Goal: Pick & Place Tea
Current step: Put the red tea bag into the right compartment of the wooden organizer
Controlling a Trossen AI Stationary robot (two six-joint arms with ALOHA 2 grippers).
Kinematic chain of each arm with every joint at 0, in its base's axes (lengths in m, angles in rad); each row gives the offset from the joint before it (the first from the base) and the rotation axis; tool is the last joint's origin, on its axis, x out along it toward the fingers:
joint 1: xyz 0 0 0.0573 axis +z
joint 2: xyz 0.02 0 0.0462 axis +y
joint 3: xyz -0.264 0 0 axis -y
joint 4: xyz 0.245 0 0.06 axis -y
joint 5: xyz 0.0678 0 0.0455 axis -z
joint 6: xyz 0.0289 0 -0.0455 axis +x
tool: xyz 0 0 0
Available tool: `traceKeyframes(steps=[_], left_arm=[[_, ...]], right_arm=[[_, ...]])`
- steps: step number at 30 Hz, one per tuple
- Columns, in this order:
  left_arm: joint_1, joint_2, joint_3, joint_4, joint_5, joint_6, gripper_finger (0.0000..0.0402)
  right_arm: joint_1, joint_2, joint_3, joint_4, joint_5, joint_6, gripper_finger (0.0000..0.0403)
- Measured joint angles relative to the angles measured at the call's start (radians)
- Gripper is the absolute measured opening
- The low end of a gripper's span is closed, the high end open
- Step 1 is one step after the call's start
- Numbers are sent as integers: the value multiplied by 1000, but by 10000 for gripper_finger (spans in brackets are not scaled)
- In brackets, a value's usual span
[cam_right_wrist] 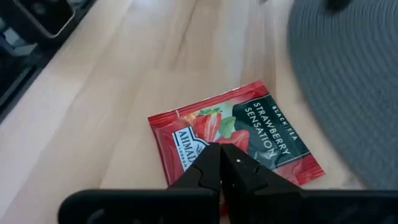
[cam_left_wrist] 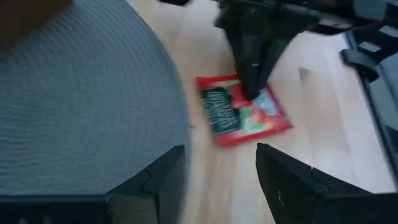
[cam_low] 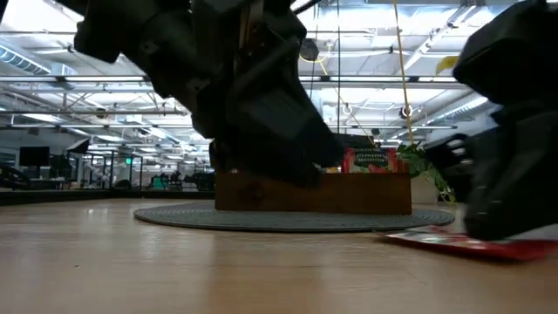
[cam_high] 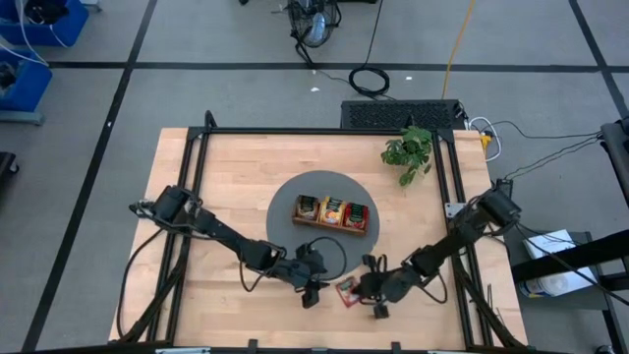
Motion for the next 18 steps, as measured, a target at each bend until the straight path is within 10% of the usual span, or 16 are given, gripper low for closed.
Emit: traceKeyframes(steps=[18], left_arm=[[52,62,2,29,76,-172,198]], right_arm=[[36,-178,-3,-31,86,-221,1]])
